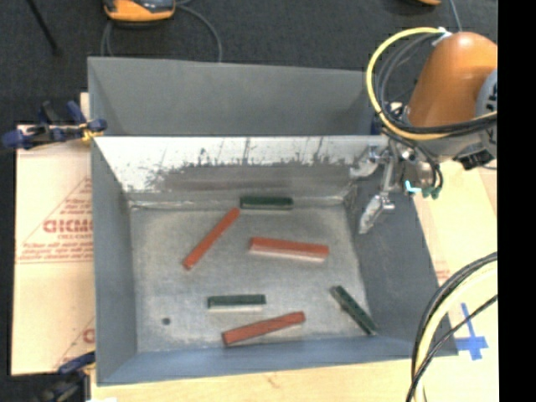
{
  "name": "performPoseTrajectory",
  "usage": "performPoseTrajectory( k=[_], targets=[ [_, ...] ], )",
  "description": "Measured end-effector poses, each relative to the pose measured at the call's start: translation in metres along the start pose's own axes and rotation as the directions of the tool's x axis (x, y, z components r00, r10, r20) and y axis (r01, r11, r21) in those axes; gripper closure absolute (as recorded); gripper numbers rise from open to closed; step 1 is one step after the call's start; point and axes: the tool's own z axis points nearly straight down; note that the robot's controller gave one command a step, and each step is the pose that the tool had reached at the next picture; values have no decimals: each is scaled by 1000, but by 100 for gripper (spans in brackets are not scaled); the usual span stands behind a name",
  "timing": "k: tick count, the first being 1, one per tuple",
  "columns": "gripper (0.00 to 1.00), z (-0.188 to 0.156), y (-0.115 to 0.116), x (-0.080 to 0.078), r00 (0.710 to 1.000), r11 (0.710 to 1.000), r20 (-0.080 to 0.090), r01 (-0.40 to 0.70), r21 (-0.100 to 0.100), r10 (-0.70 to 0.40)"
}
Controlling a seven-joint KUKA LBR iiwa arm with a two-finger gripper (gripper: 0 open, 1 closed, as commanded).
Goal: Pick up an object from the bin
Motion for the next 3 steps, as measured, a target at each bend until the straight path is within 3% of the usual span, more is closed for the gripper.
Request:
performPoseTrajectory(
  k=[1,2,3],
  targets=[
    [0,-5,0,-2,1000,1000,8,2,1,-2],
    [0,44,13,36,998,998,12,-58,0,58],
    [100,109,33,-6,1000,1000,9,12,3,-12]
  ],
)
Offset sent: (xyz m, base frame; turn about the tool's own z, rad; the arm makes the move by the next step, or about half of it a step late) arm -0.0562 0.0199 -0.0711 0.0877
